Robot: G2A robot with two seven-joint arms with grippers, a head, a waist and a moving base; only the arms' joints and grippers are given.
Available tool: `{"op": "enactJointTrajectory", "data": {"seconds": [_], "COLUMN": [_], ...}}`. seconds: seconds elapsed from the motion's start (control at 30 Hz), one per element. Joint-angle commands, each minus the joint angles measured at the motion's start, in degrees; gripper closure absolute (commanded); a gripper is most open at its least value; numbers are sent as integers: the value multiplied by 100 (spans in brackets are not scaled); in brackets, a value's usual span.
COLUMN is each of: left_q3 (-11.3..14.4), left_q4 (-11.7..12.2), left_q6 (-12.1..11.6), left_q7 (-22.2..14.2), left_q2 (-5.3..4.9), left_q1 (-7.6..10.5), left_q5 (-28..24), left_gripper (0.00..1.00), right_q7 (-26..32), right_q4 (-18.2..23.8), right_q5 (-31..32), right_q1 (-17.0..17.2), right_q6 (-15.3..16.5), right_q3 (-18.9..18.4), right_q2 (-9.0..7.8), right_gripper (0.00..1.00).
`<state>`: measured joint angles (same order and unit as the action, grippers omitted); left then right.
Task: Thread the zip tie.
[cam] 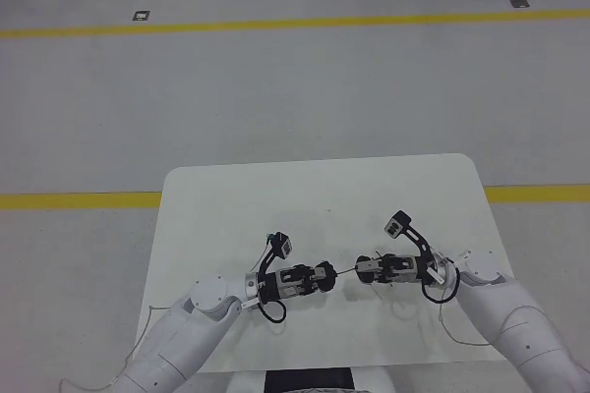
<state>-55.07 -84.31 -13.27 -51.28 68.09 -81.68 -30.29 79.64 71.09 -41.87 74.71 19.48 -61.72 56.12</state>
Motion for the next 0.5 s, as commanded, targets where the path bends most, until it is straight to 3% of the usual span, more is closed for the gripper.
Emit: {"op": "enactJointTrajectory", "data": {"seconds": [0.0,0.03,0.07,0.1,0.47], "left_q3": [0,0,13,45,291], "left_q4": [0,0,-15,-51,-30], "left_q6": [0,0,12,21,-32], "left_q7": [0,0,55,111,303], "left_q2": [0,0,2,7,31], "left_q1": [0,0,-2,-4,128], "left_q5": [0,0,8,15,17], "left_gripper": [87,58,17,0,0], "right_q7": [0,0,0,0,0], "right_q4": [11,20,28,36,106], "right_q5": [7,10,9,8,-14], "right_q1": [7,13,18,23,63], "right_q6": [0,0,0,0,0], "right_q3": [-4,-7,-9,-10,19], "right_q2": [2,4,6,7,40], "right_gripper": [100,100,100,100,100]}}
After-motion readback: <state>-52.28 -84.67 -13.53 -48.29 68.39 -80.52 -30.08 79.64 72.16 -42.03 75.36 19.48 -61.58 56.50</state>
